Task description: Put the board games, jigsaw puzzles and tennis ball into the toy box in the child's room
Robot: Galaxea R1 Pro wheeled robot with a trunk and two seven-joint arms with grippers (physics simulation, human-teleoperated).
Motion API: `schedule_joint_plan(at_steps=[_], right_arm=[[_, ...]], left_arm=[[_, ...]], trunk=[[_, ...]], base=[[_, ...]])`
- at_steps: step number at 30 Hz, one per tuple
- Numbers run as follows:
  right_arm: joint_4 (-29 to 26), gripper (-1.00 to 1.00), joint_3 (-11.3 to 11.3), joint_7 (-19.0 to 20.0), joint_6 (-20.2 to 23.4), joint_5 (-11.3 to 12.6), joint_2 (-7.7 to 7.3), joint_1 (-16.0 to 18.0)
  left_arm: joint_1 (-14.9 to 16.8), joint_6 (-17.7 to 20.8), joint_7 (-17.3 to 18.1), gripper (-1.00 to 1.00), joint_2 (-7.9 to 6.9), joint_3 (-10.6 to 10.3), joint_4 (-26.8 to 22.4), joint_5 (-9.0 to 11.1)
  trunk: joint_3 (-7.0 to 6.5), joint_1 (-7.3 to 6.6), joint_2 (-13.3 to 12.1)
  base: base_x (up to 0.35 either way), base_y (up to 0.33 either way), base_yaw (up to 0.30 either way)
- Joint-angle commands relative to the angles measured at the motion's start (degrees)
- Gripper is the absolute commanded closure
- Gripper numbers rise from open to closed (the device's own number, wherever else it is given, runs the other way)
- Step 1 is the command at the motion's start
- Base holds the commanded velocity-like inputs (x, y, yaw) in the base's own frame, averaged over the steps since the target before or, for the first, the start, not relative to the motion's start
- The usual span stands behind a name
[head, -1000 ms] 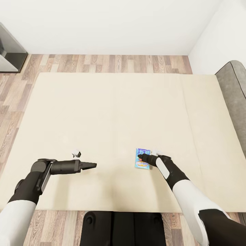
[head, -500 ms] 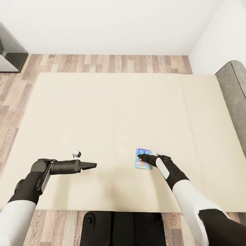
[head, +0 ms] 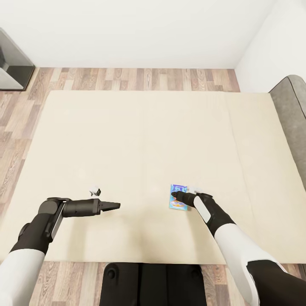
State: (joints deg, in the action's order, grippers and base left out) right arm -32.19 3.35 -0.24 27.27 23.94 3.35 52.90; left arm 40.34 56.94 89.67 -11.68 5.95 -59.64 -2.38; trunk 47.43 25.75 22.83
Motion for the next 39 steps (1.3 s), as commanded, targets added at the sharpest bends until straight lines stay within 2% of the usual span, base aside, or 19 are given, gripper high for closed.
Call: schedule_joint_plan(at_steps=[1,39], right_arm=[[-0.06,-1.00,0.08,-0.03,0.24,0.06,-0.01,0.01],[-0.06,-1.00,0.16,-0.03,0.07,0.06,-0.01,0.01]], left_arm=[[0.03,0.61,0.33,-1.00,0.00,0.03,-0.03,-0.26],[0.01,0.62,0.33,-1.00,0.00,0.08,-0.03,-0.26]], trunk=[[0.06,0.03,0.09],[0.06,0.03,0.09]], base=[[0.000,0.045,0.000],[0.000,0.038,0.000]])
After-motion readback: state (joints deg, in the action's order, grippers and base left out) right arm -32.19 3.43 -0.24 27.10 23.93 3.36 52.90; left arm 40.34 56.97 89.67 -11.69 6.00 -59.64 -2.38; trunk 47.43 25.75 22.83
